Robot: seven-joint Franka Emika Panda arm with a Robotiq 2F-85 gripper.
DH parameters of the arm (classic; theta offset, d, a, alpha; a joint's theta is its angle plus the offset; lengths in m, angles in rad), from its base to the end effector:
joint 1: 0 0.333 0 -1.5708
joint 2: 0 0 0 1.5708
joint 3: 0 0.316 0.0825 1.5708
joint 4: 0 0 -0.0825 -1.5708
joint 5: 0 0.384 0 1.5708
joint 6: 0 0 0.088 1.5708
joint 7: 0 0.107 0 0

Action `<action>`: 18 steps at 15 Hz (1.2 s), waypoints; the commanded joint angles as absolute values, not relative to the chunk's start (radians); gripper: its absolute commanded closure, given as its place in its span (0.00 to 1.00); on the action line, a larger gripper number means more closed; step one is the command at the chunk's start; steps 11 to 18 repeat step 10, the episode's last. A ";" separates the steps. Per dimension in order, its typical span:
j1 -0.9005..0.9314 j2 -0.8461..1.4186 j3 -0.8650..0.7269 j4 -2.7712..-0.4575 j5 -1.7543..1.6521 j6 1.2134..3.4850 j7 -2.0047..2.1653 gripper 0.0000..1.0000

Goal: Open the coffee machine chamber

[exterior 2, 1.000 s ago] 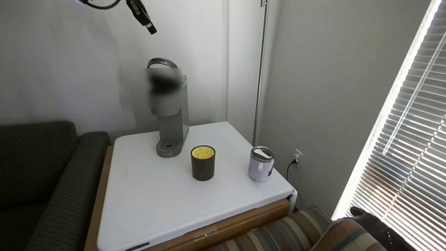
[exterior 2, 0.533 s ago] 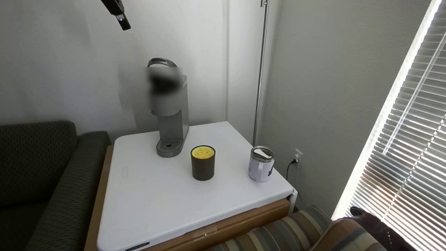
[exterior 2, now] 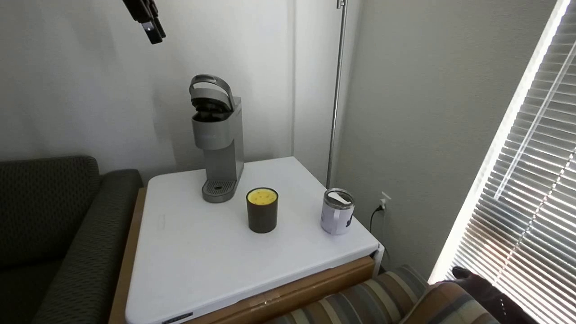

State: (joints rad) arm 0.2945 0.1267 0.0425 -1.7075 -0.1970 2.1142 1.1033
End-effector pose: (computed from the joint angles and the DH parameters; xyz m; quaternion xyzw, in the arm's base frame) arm 0.5964 0.1980 0.5381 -0.9284 0.3332 -0.1624 0.0257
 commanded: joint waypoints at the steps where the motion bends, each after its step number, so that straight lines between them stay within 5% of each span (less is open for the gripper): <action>1: 0.263 0.106 0.077 -1.736 -0.204 2.110 1.114 0.11; 4: 0.262 0.103 0.084 -1.749 -0.201 2.115 1.115 0.00; 18: 0.265 0.128 0.096 -1.719 -0.201 2.111 1.118 0.00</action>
